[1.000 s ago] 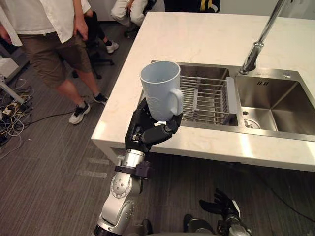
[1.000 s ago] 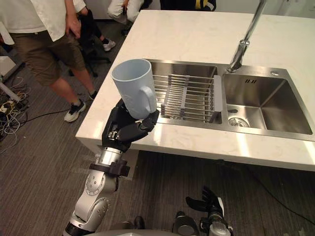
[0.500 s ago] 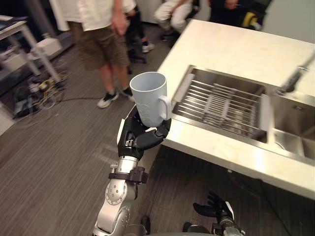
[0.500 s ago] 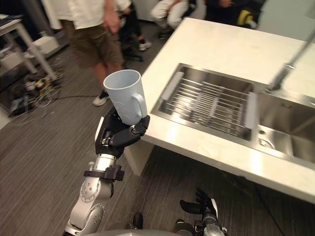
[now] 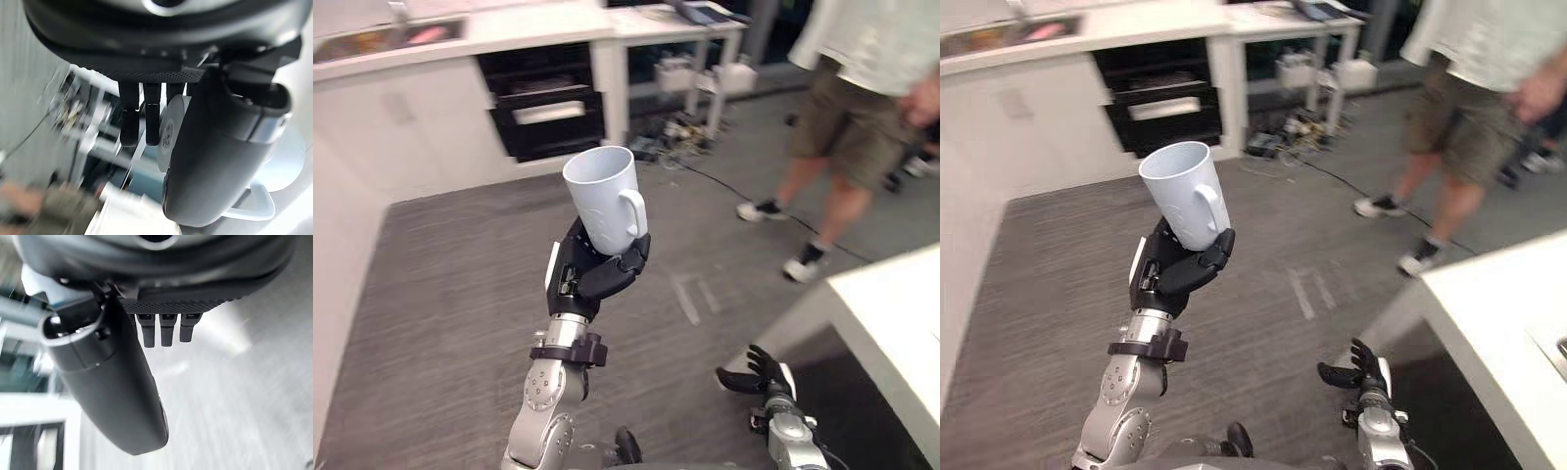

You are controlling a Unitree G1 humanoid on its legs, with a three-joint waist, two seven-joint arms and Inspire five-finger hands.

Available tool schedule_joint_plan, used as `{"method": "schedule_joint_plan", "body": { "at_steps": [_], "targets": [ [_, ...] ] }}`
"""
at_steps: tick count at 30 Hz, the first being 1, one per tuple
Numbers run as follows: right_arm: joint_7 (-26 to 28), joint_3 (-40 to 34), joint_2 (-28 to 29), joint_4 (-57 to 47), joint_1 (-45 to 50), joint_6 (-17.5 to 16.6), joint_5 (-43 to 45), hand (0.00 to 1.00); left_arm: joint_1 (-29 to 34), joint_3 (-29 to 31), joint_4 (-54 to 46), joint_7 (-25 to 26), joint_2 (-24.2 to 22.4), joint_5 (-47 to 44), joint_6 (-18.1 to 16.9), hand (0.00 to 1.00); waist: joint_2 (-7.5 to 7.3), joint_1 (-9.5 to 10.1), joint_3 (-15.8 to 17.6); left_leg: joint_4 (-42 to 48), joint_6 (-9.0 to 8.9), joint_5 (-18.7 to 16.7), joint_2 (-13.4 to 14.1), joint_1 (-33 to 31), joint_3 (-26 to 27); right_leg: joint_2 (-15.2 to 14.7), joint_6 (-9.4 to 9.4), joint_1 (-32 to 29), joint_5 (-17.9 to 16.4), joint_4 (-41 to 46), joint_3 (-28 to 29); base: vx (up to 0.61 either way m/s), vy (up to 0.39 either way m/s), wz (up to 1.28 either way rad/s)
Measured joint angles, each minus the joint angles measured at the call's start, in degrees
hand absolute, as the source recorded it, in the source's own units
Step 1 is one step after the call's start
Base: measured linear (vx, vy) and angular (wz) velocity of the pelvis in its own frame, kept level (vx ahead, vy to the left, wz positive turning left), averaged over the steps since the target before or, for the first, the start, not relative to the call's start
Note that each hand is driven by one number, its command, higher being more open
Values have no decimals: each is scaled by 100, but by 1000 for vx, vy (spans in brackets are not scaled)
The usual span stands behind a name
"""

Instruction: Walk over to the sink, pick up the cup, carry it to the dishwasher, place the cup inside the dishwasher, then close the dishwasher door

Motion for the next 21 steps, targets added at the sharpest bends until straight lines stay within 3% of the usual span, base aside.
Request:
{"method": "schedule_joint_plan", "body": {
  "at_steps": [1,3,5,7,10,11,13,16,17,18,19,20,21],
  "targets": [
    [12,1,38,-59,12,-3,0,90,-17,-31,10,-17,13,0,-1,30,4,-6,-4,-61,9,16,-49,64,-134,163,1,-198,-80,-108,286,236,67,132],
    [12,1,134,-269,219,-6,2,90,-208,-259,177,-138,96,-3,-3,30,-8,-40,3,-112,160,109,-245,270,-778,822,83,-753,-176,-851,1585,273,20,149],
    [10,-6,182,-453,486,56,3,90,-243,-436,236,-166,121,-25,28,30,-30,-74,20,-101,118,85,-319,495,-1118,1096,151,-877,-139,-1214,2277,289,-13,147],
    [5,-8,225,-782,725,131,0,90,-236,-502,150,-215,122,-111,28,30,-136,-55,73,-128,-29,-7,-366,792,-1133,1119,337,-902,-5,-1285,2377,299,1,143],
    [14,54,287,-1456,794,143,-108,90,-185,-419,-264,-245,150,-134,-27,30,-393,30,-65,-448,-104,-178,-406,1122,-907,1154,408,-975,1000,-1834,2198,260,0,78],
    [24,53,263,-1593,683,115,-241,90,-147,-406,-352,-265,146,-237,-105,30,-289,110,-130,-528,-112,-204,-254,1146,-869,1282,416,-833,1058,-2185,2235,281,-5,0],
    [67,136,258,-1622,426,54,-387,90,-108,-341,-371,-340,154,-305,-210,30,-243,211,-168,-547,-145,-222,-90,1145,-765,1459,390,-646,1214,-2701,2339,182,12,-52],
    [146,295,201,-1569,206,-83,-630,90,-37,-237,-201,-382,162,-331,-208,30,-154,131,-247,-426,-343,-333,105,1097,-528,1641,341,-340,1488,-3496,2532,152,23,-66],
    [158,306,116,-1522,224,-82,-688,90,13,-223,-46,-389,149,-328,-191,30,-83,83,-328,-248,-476,-367,139,994,-408,1646,297,-271,1613,-3706,2582,135,29,-53],
    [158,321,48,-1417,218,-78,-719,90,41,-188,92,-399,144,-326,-169,30,-143,57,-324,185,-678,-491,138,784,-366,1502,266,-218,1657,-3821,2713,205,60,-54],
    [142,331,-18,-1182,209,-62,-813,90,40,-182,327,-434,184,-324,-149,30,-198,36,-300,504,-628,-804,265,594,-328,1396,295,-135,1683,-3966,2828,159,26,-39],
    [131,291,-60,-952,150,-23,-848,90,47,-206,467,-471,214,-324,-106,30,-166,-3,-311,190,-701,-893,477,623,-367,1370,297,-115,1681,-3975,2887,123,16,-23],
    [255,380,-325,-790,483,67,-1048,90,237,-370,331,-584,326,-316,26,30,-122,-146,-294,-231,-835,-350,804,785,-305,1428,297,132,2240,-4692,2761,24,-21,-10]
  ]
}}
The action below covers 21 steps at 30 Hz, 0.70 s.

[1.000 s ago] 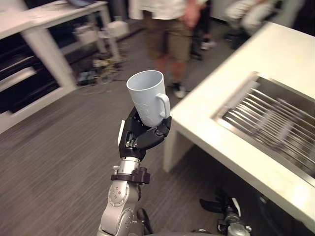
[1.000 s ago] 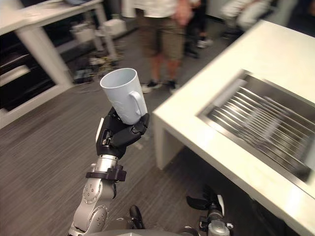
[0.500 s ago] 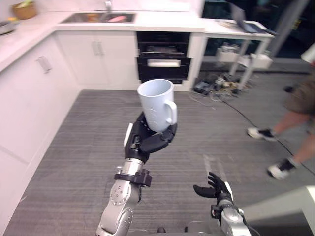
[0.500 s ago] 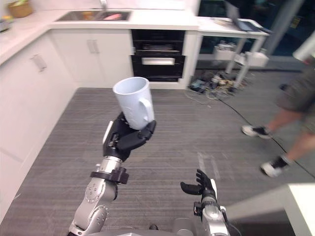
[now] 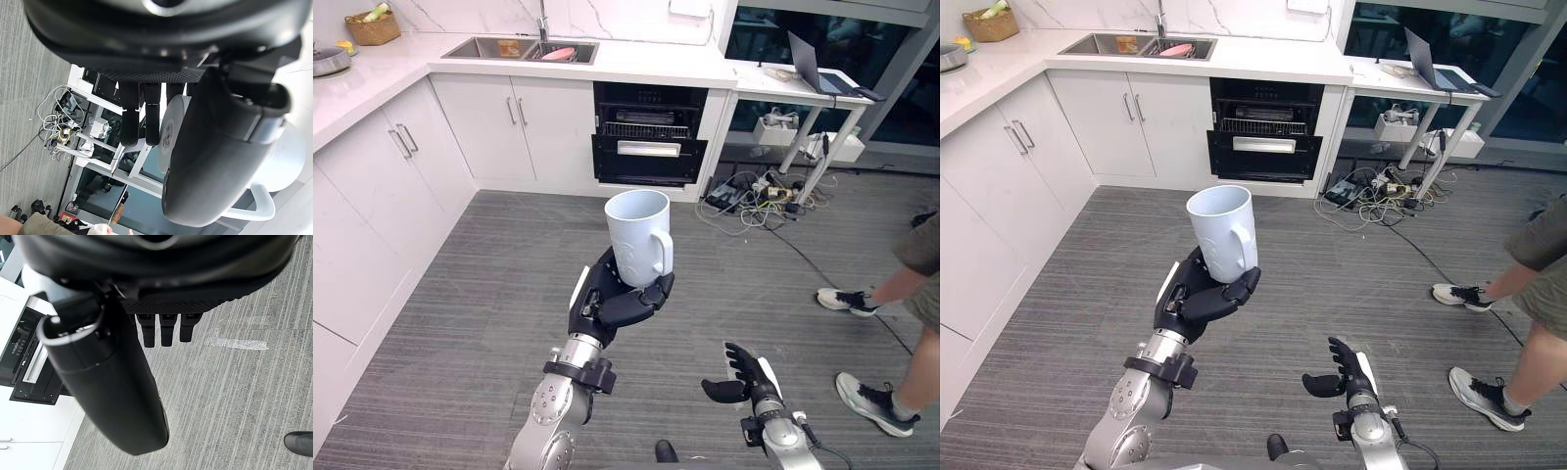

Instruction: Walk over to the sink, pick up the cup, carry it to the dishwasher, place the cup inside the dishwasher, then close the dishwasher door

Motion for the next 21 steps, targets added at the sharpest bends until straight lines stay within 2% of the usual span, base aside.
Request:
{"method": "schedule_joint_plan", "body": {
  "at_steps": [8,10,11,13,15,18,21],
  "targets": [
    [-6,-3,60,84,182,-46,39,90,-68,-5,53,7,-5,29,1,30,-30,-11,20,69,-28,-17,53,17,57,2,-21,86,76,-139,-43,-1,-4,-1],
    [-10,-5,141,280,316,-41,58,90,-167,1,220,24,-44,120,-1,30,-56,4,40,140,-77,-47,121,49,50,-25,-149,105,-6,-83,-455,-10,-40,7],
    [-11,-4,209,433,356,-35,113,90,-191,36,376,107,-89,121,-3,30,-52,22,47,248,-157,-102,189,54,74,-85,-172,100,-34,38,-898,-12,-52,-4],
    [-15,-5,296,620,392,-23,283,90,-227,110,662,228,-184,155,5,30,-46,17,109,442,-258,-187,309,25,68,-88,-223,104,-94,166,-1274,-32,-91,3],
    [-46,-11,378,751,392,14,458,90,-230,234,894,356,-261,287,61,30,-57,94,277,769,-423,-338,517,-119,60,-76,-269,96,-154,299,-1780,-83,-135,3],
    [-170,-29,363,736,375,49,514,90,-177,381,921,513,-267,413,191,30,-51,157,390,895,-391,-421,664,-205,68,-9,-300,92,-177,358,-1876,-49,-89,16],
    [-259,-81,345,413,307,54,507,90,-114,717,822,613,-341,454,189,30,-37,276,452,1045,-349,-471,677,-331,62,-47,-276,-87,-322,644,-1928,-27,-16,12]
  ]
}}
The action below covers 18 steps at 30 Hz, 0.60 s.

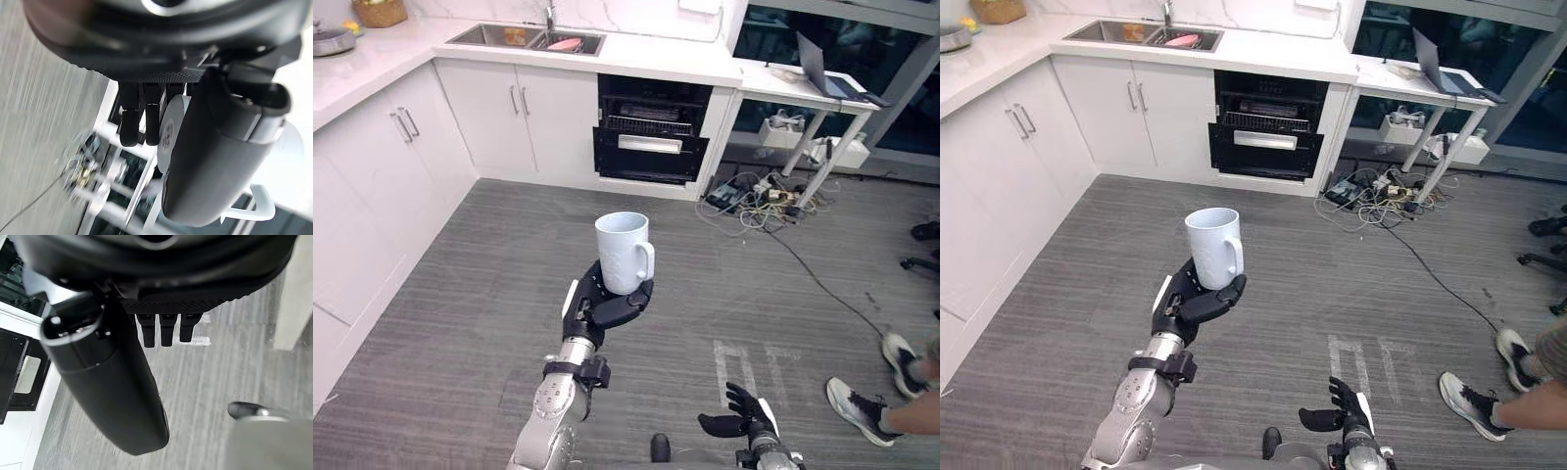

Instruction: Walk over to the sink, pick up the cup, carry it to the dishwasher, place the cup inside the dishwasher, then close the dishwasher door

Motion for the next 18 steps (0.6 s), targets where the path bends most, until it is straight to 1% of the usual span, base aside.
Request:
{"method": "schedule_joint_plan", "body": {
  "at_steps": [2,3,4,5,6,7,8,9,10,11,12,13,14,15,16,17,18],
  "targets": [
    [-11,-27,-1,-273,-107,-5,-14,90,64,220,-209,76,-62,-1,-1,30,0,58,30,182,93,-94,-38,-198,-28,-62,43,-249,-139,294,-11,-30,81,4],
    [-39,-45,-2,-394,-224,-8,-23,90,172,366,-424,110,-93,1,-7,30,-8,83,58,337,193,-199,-97,-309,-32,-152,90,-468,-320,657,-4,3,155,14],
    [-80,-90,-8,-518,-267,-9,-26,90,225,424,-549,113,-95,3,-16,30,-13,125,84,491,291,-320,-221,-374,-75,-317,159,-682,-616,1187,-14,31,155,23],
    [-106,-113,-14,-573,-264,-9,-28,90,259,423,-586,113,-94,8,-19,30,-13,124,92,564,336,-385,-306,-383,-128,-429,208,-762,-799,1494,-38,71,152,44],
    [-131,-133,-26,-630,-265,-9,-30,90,338,414,-629,113,-98,51,-32,30,-39,105,112,676,374,-460,-516,-334,-237,-675,228,-907,-1056,2166,-74,113,134,49],
    [-133,-129,-35,-687,-291,-9,-32,90,399,409,-666,114,-109,108,-33,30,-35,128,183,753,630,-622,-680,-236,-311,-854,251,-1114,-1131,2884,-15,125,129,46],
    [-132,-120,-10,-692,-324,-8,-32,90,412,412,-685,118,-94,111,-33,30,-44,124,239,753,716,-663,-744,-155,-356,-916,169,-1265,-1090,3308,39,160,112,55],
    [-131,-87,54,-704,-325,-4,-33,90,419,394,-690,123,-65,139,-34,30,-15,78,297,752,784,-734,-806,-18,-523,-921,65,-1463,-1162,3772,100,156,69,52],
    [-125,-33,76,-740,-321,-2,-33,90,422,394,-693,130,-50,183,-58,30,-16,79,302,727,791,-764,-818,29,-595,-867,127,-1514,-1294,3779,124,231,49,59],
    [-119,64,105,-918,-321,-4,-34,90,403,395,-697,141,-7,214,-113,30,-17,77,341,645,810,-814,-856,113,-700,-740,145,-1671,-1388,3611,121,275,4,48],
    [-110,94,103,-1115,-321,-10,-33,90,365,372,-692,143,13,216,-116,30,-36,24,375,517,819,-852,-880,247,-826,-574,175,-1770,-1364,3199,128,290,-17,53],
    [-114,89,97,-1193,-321,-11,-33,90,352,335,-692,143,22,216,-117,30,16,-24,404,453,815,-870,-879,309,-931,-477,206,-1813,-1336,2911,154,453,-82,77],
    [-118,77,68,-1320,-321,-12,-32,90,315,242,-686,142,33,216,-119,30,4,-136,402,288,772,-877,-875,446,-1153,-286,235,-1917,-1121,2267,236,435,-101,94],
    [-136,66,24,-1414,-311,-12,-32,90,251,145,-650,142,27,217,-122,30,8,-200,407,198,608,-869,-853,562,-1350,-125,212,-1952,-703,1827,369,714,-197,132],
    [-148,70,-88,-1521,-297,-14,-34,90,110,-31,-542,138,11,231,-122,30,70,-277,390,101,361,-965,-777,740,-1660,72,140,-1831,263,1473,664,567,-179,106],
    [-152,65,-167,-1550,-335,-16,-35,90,8,-114,-460,137,-45,246,-122,30,205,-269,403,44,307,-995,-649,796,-1762,112,100,-1820,203,1629,545,665,-210,106],
    [-154,5,-191,-1672,-370,-12,-38,90,-201,-259,-357,124,-47,277,-106,30,295,-254,411,-145,54,-833,-534,884,-1866,32,-26,-1850,-118,1976,284,422,-153,82]
  ]
}}
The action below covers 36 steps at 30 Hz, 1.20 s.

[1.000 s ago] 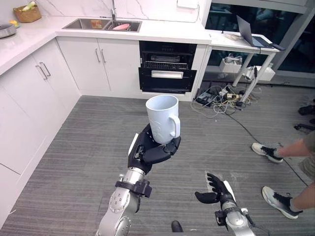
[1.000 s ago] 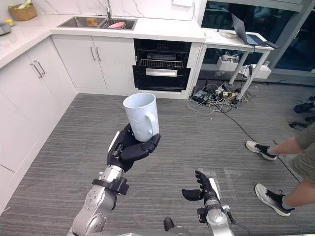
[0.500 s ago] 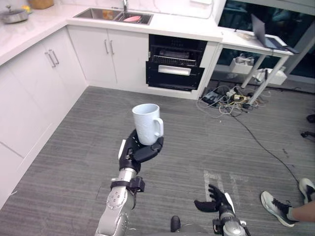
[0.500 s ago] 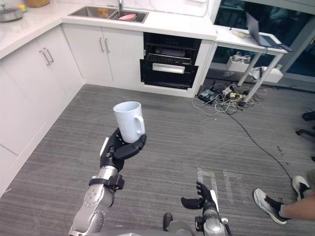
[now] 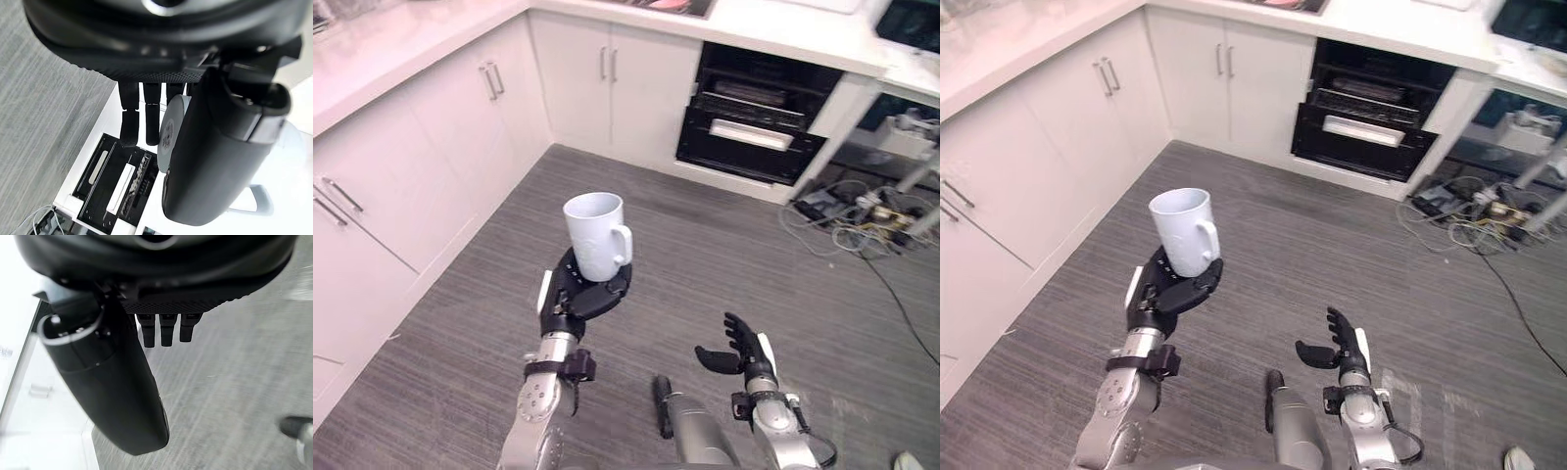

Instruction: Walk over to the sink, pick up the cup, carry it to the dishwasher, place the cup inside the dishwasher, then close the dishwasher door

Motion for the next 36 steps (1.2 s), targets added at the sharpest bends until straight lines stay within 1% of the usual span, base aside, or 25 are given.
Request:
{"method": "schedule_joint_plan", "body": {
  "at_steps": [2,3,4,6,8,9,11,14,15,16,17,18,20,21,22,23,24,25,26,27,30,32,33,34,36],
  "targets": [
    [7,-57,-29,-182,111,0,-26,90,-196,-137,182,-48,-65,41,10,30,-15,-96,13,-92,-98,390,21,232,-37,-264,-235,-165,-362,1053,-432,429,-233,106],
    [20,-43,-5,-405,247,-45,-44,90,-121,-195,212,-73,-163,41,-10,30,77,-136,-76,472,-124,435,176,212,96,-63,-162,41,-590,854,-734,517,-391,94],
    [18,-12,25,-665,407,-81,-44,90,-8,-208,177,-108,-233,42,-43,30,170,-85,-99,1712,-109,546,366,-45,326,92,-210,558,-1014,478,-901,416,-336,46],
    [2,155,22,-799,372,-102,-39,90,136,-174,180,-117,-293,37,-52,30,388,159,-103,3854,-113,1341,945,-974,623,531,-377,1114,-1106,83,-821,506,-204,-30],
    [-19,279,160,-794,357,-106,-23,90,213,-219,186,-125,-227,33,-35,30,302,222,-50,4683,38,1049,1199,-1764,912,622,-403,1857,-1098,-510,-796,568,-213,-8],
    [-33,323,188,-769,360,-136,-2,90,232,-245,196,-142,-195,32,-32,30,183,274,21,4535,168,838,1262,-2118,1221,606,-435,2340,-1079,-902,-743,491,-160,4],
    [-55,307,171,-680,273,-162,17,90,231,-250,196,-219,-182,33,-30,30,98,340,70,3613,154,641,1115,-2571,1542,534,-438,2838,-1076,-1339,-636,454,-83,-17],
    [-99,287,108,-429,54,-173,15,90,229,-211,195,-249,-159,36,-21,30,71,453,88,1191,-27,1087,547,-2922,1302,374,-415,3309,-1091,-1770,-259,444,79,-66],
    [-99,289,106,-409,73,-173,15,90,232,-200,187,-246,-162,37,-20,30,85,456,80,339,-53,1563,406,-2880,1194,331,-260,3493,-1200,-1827,-102,468,164,-64],
    [-98,293,113,-403,88,-173,15,90,235,-197,176,-243,-157,39,-21,30,97,470,72,199,-23,1974,389,-2823,1200,310,-151,3586,-1319,-1815,28,567,239,-91],
    [-98,301,122,-404,141,-176,13,90,232,-196,171,-240,-131,40,-22,30,56,498,46,319,192,2591,306,-2681,1203,205,-71,3732,-1607,-1737,295,582,261,-74],
    [-107,302,172,-380,177,-181,11,90,216,-205,164,-241,-76,44,-19,30,-122,427,-13,660,318,2294,209,-2749,1327,-16,12,3701,-1845,-1503,389,393,185,-58],
    [-122,300,170,-304,166,-182,7,90,171,-237,164,-241,-55,51,4,30,-208,395,-47,930,435,1895,147,-2794,1544,-181,116,3369,-1953,-851,621,485,197,-46],
    [-121,300,185,-227,163,-181,4,90,182,-284,164,-240,-11,53,21,30,-261,413,-35,961,479,1669,111,-2635,1716,-236,204,3003,-1963,39,707,571,238,-58],
    [-109,315,210,-199,164,-179,-1,90,183,-290,164,-240,29,54,28,30,-320,414,-16,960,513,1558,48,-2501,1796,-314,415,2807,-1925,608,689,456,198,-53],
    [-90,314,311,-134,154,-178,-24,90,185,-292,162,-236,136,79,49,30,-447,400,21,953,619,1302,-99,-2165,1936,-537,1070,2363,-1572,1868,641,447,148,-35],
    [-74,333,381,-47,141,-178,-38,90,191,-289,163,-221,214,177,92,30,-491,349,9,894,751,1073,-189,-1808,2010,-689,1059,1950,-1403,2911,565,439,126,-31],
    [-66,365,377,-3,125,-177,-40,90,193,-282,163,-202,211,180,101,30,-475,323,8,854,751,987,-199,-1640,2037,-727,855,1751,-1502,3230,487,435,94,-20],
    [-49,461,377,47,103,-175,-47,90,194,-285,144,-112,195,229,99,30,-434,303,-11,620,746,894,-205,-1287,2070,-766,440,1351,-1727,3423,191,438,72,-16],
    [-33,567,375,37,85,-175,-62,90,193,-284,113,-80,197,262,87,30,-429,286,-16,362,738,889,-212,-1031,2076,-736,250,1058,-1843,3256,-17,533,53,-13],
    [36,732,362,18,-35,-177,-98,90,188,-324,13,-74,194,265,66,30,-398,162,-41,-245,542,893,-170,-355,2022,-436,124,271,-1838,1641,-385,467,-14,9],
    [37,735,319,-36,-103,-177,-97,90,186,-332,16,-82,184,266,62,30,-416,85,-69,-415,381,780,-191,-20,1986,-267,34,117,-1167,166,-480,534,-61,24],
    [34,738,259,-98,-83,-180,-99,90,208,-342,33,-82,173,267,64,30,-464,58,-110,-405,242,616,-252,190,1907,-231,-222,206,62,-425,-486,609,-93,18],
    [21,718,89,-107,-99,-160,-99,90,203,-343,204,-100,37,269,53,30,-182,60,-185,-344,141,474,-81,323,1797,-120,-490,282,209,-216,-605,717,-108,22],
    [17,613,-6,-313,-59,-151,-100,90,95,-374,400,-102,-46,270,53,30,-21,12,-249,241,12,554,122,171,1624,-98,-565,451,-217,-112,-782,613,-133,38]
  ]
}}
